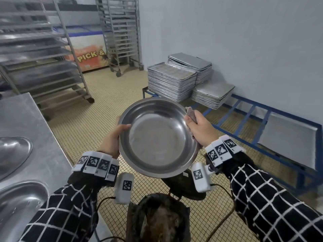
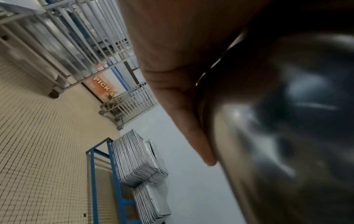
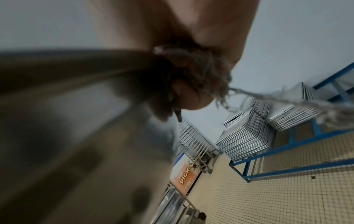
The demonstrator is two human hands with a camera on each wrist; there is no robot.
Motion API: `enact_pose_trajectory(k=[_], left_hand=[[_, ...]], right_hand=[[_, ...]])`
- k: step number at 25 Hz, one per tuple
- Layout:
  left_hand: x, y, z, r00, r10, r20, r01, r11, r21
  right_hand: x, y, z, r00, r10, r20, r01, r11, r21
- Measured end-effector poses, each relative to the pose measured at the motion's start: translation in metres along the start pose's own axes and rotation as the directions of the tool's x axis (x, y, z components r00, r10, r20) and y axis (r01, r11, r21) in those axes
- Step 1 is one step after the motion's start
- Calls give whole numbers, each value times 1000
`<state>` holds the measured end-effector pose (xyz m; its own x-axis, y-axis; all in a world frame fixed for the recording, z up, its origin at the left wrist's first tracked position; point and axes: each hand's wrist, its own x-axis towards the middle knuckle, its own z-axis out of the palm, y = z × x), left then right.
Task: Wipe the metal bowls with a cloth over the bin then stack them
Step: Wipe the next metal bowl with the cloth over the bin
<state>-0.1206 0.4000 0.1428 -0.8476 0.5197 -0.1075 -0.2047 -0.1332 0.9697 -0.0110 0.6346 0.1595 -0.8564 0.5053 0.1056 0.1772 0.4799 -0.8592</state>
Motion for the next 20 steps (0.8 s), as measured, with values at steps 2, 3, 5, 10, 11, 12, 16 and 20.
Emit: enact_pose_trajectory(k=[2, 3, 5, 10, 11, 12, 16, 20], left_hand=[[0, 1, -2, 996, 86, -8, -86, 996, 22], [0, 2, -2, 992, 130, -1, -129, 991, 34], [0, 2, -2, 977, 207, -41, -203, 974, 96], [2, 7, -1, 953, 237, -188, -197, 958, 211], [2, 9, -2, 956, 220, -193, -178, 961, 214], [1, 10, -3, 958, 202, -202, -158, 963, 217], [-3, 14, -3, 961, 122, -249, -95, 989, 115], [-3, 18, 4, 981, -23, -195, 17, 999, -34]], right_hand=[[-6, 2, 11, 996, 3, -86, 1, 999, 45], [-10, 4, 17, 994, 17, -111, -9, 997, 73], [-20, 9, 30, 992, 84, -91, -70, 987, 146], [-43, 19, 65, 991, 61, -122, -46, 991, 122], [-47, 18, 69, 987, -26, -160, 41, 995, 87], [-51, 17, 74, 977, -125, -173, 133, 990, 37], [-66, 18, 97, 870, -493, 32, 454, 773, -442], [-59, 16, 87, 770, -638, -8, 547, 666, -507]])
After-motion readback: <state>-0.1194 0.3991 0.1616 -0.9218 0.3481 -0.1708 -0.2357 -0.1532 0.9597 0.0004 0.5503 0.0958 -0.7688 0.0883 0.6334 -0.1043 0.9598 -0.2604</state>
